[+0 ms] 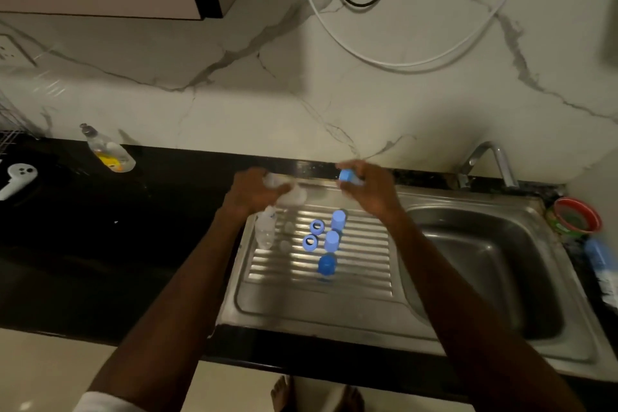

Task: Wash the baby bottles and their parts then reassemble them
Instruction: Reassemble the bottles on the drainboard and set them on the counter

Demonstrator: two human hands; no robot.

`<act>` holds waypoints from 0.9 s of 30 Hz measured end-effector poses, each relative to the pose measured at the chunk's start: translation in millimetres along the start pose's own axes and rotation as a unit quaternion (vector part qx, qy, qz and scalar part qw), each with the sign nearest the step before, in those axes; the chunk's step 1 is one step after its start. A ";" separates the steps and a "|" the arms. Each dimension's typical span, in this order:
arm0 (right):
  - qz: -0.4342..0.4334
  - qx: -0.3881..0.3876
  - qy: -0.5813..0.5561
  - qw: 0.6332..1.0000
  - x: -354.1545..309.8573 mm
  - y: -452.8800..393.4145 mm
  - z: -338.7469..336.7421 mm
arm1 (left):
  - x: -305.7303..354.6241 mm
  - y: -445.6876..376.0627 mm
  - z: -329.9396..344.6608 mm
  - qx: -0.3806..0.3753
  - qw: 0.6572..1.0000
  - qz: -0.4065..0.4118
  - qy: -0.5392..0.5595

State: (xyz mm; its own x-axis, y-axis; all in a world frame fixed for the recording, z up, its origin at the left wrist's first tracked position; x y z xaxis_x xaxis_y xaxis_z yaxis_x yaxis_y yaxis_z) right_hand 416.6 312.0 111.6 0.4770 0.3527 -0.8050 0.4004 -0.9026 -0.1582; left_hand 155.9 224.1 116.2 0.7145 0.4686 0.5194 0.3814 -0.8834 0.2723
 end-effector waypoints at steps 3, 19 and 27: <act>-0.034 0.100 -0.267 0.958 -57.4 -24.0 -77.2 | 49.9 -2.5 -44.2 0.084 0.985 0.089 0.125; 0.053 0.042 0.086 0.994 58.0 28.7 -63.4 | 62.8 -26.6 75.0 -0.027 0.990 0.138 0.028; 0.084 -0.049 -0.007 0.995 89.2 49.4 -50.7 | 68.8 -23.7 97.5 -0.045 0.979 0.199 -0.021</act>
State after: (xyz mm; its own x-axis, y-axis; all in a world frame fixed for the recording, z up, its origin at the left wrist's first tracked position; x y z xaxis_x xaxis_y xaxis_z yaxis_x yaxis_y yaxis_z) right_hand 518.5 311.4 60.9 0.5335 0.1951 -0.8230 0.3909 -0.9198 0.0353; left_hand 253.2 277.6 66.5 0.8202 0.0850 0.5657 0.0156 -0.9919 0.1264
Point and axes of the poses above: each hand's wrist, its own y-axis away from the middle knuckle, its own z-axis out of the palm, x = y × z, the point moved 5 cm from there along -y, towards the middle knuckle, and after that the axes turned 3 degrees about -z, right-handed, at the moved point
